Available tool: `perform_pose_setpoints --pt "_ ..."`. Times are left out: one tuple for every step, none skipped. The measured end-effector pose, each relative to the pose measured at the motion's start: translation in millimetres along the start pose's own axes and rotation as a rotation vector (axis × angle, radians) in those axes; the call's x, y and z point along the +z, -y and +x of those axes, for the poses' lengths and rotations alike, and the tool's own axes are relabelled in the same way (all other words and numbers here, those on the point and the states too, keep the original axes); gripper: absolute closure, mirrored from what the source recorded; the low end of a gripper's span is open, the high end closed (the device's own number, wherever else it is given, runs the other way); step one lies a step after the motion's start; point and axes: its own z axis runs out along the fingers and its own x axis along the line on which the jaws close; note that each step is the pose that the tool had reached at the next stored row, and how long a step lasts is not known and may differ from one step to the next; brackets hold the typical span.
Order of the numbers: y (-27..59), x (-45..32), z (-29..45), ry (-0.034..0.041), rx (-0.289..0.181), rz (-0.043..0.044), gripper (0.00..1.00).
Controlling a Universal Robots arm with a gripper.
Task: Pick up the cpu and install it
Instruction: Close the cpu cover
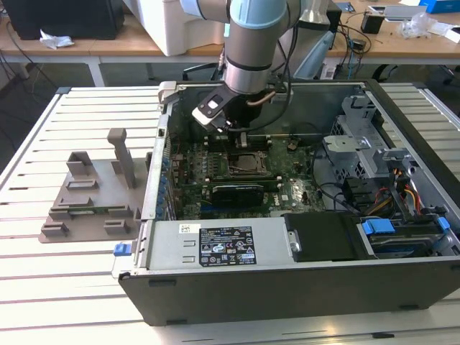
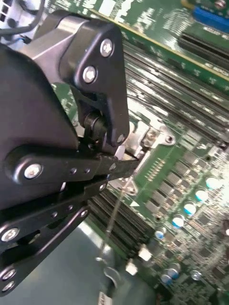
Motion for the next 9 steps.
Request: perform_pose_setpoints --pt "1.0 0.5 0.1 0.0001 0.0 0.0 0.89" --pt "1.4 1.0 0.1 0.0001 0.0 0.0001 0.89" --pt "1.4 1.2 0.0 0.0 0.0 0.0 0.89" --pt "1.3 1.5 -0.3 -0.0002 0.0 -0.0001 0.89" --pt "1.4 2.0 -1.0 -0.0003 0.0 -0.0002 0.89" --pt "1.4 2.5 -1.4 -0.0005 0.0 -0.0002 0.89" --pt "1.4 2.7 -1.7 -0.0006 0.0 -0.0001 0.89" --pt "1.4 3.5 -2.2 -0.0016 0.0 -0.0002 0.89" --pt "1.4 4.2 -2.7 -0.0028 0.0 -0.0003 0.89"
